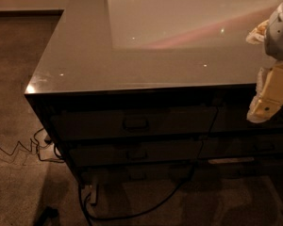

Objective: Open top drawer

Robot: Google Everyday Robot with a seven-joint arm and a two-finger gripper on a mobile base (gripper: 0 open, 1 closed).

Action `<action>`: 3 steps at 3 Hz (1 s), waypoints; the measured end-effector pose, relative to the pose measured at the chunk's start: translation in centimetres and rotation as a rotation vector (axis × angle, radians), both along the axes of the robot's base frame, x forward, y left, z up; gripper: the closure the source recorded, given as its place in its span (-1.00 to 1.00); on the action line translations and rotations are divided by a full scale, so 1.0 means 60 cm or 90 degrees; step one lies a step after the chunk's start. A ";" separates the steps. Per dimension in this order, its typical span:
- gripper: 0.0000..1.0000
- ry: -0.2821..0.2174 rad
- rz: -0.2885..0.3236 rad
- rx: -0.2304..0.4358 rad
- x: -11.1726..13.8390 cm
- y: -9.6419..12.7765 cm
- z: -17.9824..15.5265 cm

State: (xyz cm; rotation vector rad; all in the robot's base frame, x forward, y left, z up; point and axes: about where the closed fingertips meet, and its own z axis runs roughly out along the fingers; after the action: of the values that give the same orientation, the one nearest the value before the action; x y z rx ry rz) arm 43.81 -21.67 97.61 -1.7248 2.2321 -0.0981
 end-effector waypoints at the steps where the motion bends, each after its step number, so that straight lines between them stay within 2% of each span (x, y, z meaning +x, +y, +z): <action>1: -1.00 0.000 0.000 0.000 0.000 0.000 0.000; 2: -1.00 -0.022 0.021 -0.013 0.002 0.010 -0.001; 3: -1.00 -0.054 0.085 -0.038 -0.002 0.032 -0.022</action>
Offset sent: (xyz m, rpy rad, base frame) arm 0.0028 0.0124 -0.0060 -0.0494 -0.0638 0.0785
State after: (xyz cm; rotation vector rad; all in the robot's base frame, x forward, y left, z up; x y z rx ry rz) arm 43.68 -19.75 96.32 -1.8602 2.0684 -0.2054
